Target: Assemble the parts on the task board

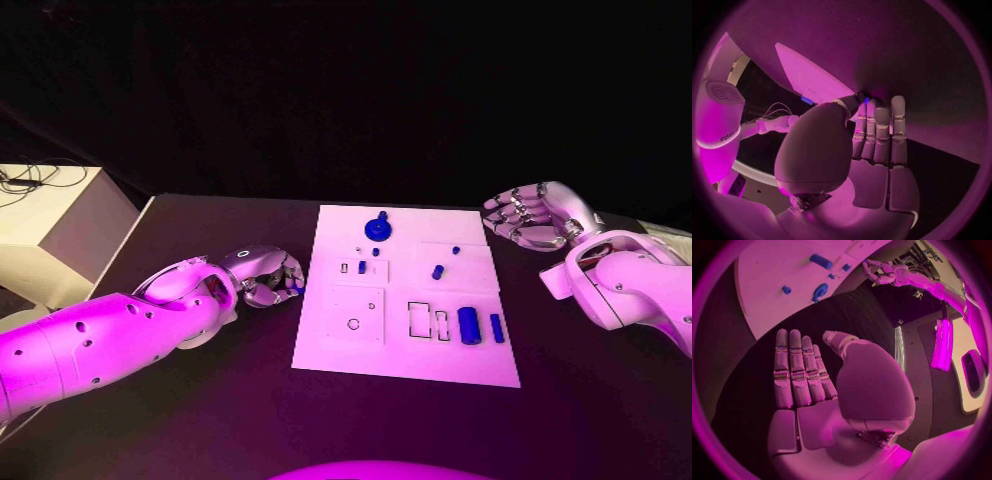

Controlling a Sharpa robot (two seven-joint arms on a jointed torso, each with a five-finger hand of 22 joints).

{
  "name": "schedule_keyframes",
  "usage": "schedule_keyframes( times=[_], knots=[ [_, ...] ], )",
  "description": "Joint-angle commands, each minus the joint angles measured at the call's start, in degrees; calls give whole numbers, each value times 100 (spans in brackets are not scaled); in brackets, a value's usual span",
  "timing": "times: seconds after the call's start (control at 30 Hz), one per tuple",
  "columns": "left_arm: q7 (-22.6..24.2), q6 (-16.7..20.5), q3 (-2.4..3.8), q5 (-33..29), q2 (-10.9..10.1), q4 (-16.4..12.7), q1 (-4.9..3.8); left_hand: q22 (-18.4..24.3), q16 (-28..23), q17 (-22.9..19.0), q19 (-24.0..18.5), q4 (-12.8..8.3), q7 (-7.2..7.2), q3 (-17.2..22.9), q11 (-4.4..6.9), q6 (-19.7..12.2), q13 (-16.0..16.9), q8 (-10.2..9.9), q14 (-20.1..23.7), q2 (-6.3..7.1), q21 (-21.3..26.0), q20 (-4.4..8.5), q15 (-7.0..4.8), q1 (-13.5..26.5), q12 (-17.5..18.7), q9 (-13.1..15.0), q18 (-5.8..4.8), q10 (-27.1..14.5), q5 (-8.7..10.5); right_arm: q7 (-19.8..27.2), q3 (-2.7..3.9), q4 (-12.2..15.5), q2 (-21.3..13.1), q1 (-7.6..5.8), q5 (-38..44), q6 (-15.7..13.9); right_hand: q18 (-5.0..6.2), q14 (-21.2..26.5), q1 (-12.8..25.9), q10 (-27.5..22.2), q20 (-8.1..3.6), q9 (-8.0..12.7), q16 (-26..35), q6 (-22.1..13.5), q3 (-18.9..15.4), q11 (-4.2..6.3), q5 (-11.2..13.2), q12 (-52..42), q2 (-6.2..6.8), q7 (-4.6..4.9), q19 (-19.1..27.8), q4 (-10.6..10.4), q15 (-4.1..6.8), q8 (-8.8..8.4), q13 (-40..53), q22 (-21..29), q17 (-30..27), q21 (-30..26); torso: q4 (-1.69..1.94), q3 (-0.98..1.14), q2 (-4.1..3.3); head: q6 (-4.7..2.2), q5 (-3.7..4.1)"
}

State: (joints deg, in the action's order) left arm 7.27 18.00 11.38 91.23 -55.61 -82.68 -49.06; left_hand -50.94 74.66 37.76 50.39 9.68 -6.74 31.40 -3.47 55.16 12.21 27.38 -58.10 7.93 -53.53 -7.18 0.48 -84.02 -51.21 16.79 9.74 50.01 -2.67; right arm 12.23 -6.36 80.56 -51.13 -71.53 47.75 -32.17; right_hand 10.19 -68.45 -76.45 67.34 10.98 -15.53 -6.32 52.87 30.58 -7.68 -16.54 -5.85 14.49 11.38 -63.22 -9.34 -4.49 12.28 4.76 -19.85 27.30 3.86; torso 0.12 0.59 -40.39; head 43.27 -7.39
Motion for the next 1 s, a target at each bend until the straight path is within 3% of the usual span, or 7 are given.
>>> schedule_keyframes(
  times=[0.03, 0.27, 0.57, 1.0],
  knots=[
    [16, 149, -5, -77, 27, -16, 9, 9, 36, 55, 61, 180, 8, 117, 4, -62, -14, 17, -93, -89, 36, 13, 5, -3, 48, 79, 80, 59, -17, 82, 1, 16, -4, 2, 9, 56, 24, 13, 50, -3, 7, 7, 25, -1, -9, -25, -38, 26, 12, 53, 33, -21, -42, -28, -6, 6, -10, -25, 1, 0, -3, 2, 1],
    [-27, 312, -2, -148, 47, -15, 8, 15, 144, 349, 153, 362, 13, 274, 17, -66, -36, 6, -364, -153, 25, 38, -13, -50, 104, 94, 80, 154, -17, 84, 1, 25, -8, 2, 8, 56, 24, 14, 52, -4, 8, 7, 29, -2, -10, -26, -42, 28, 11, 53, 36, -23, -43, -30, -10, 13, -13, -25, -5, 2, -3, 0, -11],
    [-96, 439, 24, -471, 34, -61, 7, -10, 321, 802, 270, 518, 55, 426, 63, 20, -39, 42, -735, -117, -31, 76, -57, -88, 112, 170, 79, 332, -16, 87, 1, 34, -19, 2, 8, 54, 24, 14, 52, -4, 8, 7, 29, -2, -10, -26, -42, 28, 11, 53, 36, -23, -43, -30, -10, 13, -13, -25, -5, 2, -2, 4, -5],
    [-191, 86, 314, -2197, -26, -140, 3, -169, 414, 1034, 449, 547, 73, 501, 87, 62, -45, 66, -907, -83, -198, 102, -83, -127, 118, 232, 41, 422, -16, 92, 1, 50, -16, 2, 7, 52, 24, 14, 52, -4, 8, 7, 29, -2, -10, -26, -42, 28, 11, 53, 36, -23, -43, -30, -10, 13, -13, -25, -1, 2, 3, 4, -3]
  ],
)
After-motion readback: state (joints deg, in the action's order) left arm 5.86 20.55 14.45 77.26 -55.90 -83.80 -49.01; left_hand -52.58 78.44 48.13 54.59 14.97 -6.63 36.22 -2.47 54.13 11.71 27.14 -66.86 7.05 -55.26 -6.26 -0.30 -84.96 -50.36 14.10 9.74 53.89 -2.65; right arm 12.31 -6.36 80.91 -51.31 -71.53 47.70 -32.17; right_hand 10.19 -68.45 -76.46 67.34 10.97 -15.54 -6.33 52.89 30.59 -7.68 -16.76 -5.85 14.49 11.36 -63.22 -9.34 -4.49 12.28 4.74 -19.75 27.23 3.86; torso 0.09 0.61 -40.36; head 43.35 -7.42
